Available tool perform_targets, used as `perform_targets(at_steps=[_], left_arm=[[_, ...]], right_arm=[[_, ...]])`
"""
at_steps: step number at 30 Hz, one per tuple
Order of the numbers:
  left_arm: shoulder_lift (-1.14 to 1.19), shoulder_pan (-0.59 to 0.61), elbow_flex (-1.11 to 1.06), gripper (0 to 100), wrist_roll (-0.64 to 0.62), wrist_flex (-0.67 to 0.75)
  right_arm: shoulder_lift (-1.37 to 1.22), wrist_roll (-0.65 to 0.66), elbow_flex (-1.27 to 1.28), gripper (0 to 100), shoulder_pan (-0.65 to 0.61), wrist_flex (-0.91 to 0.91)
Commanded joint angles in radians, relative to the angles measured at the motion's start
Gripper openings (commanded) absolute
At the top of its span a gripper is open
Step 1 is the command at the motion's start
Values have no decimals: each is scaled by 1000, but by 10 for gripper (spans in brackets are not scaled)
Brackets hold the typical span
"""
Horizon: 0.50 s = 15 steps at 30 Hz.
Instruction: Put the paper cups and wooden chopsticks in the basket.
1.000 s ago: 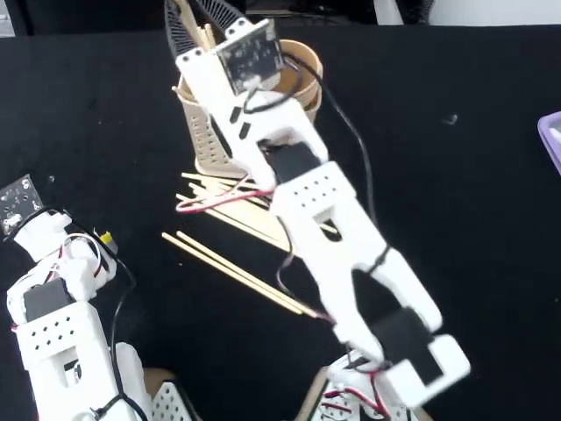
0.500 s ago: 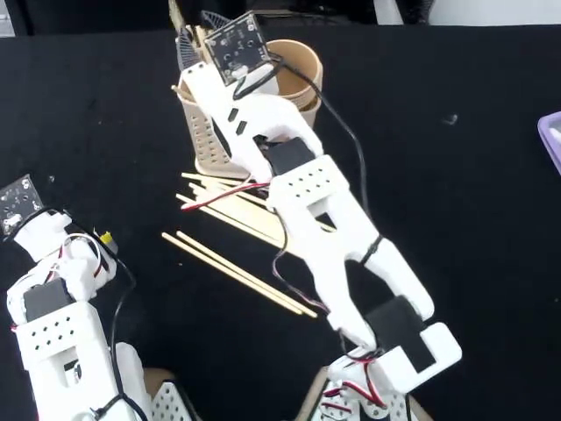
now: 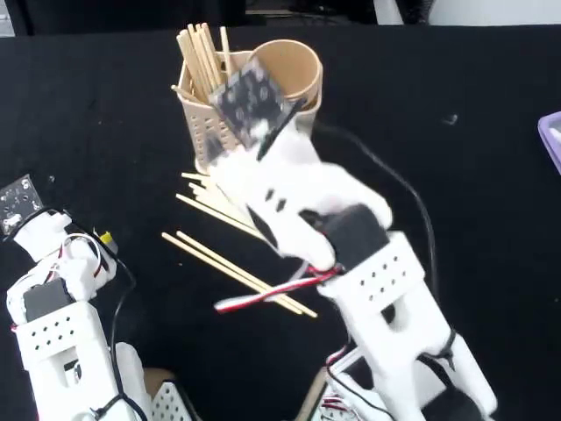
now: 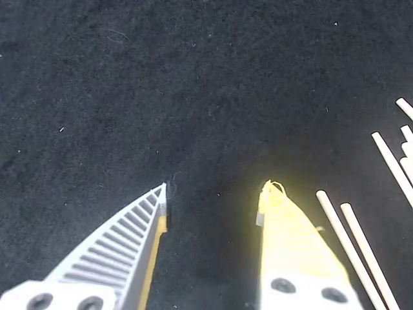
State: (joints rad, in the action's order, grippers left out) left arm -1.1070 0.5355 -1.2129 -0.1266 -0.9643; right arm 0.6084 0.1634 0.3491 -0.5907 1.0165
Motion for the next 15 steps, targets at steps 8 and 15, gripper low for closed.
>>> perform_targets(at_steps=[8,15], left_arm=[[8,-19,7,232,41,9],[17,-251,157,234,222,-192]], right_arm=[[191,103,512,120,256,60],[214,141,611,119,540,66]])
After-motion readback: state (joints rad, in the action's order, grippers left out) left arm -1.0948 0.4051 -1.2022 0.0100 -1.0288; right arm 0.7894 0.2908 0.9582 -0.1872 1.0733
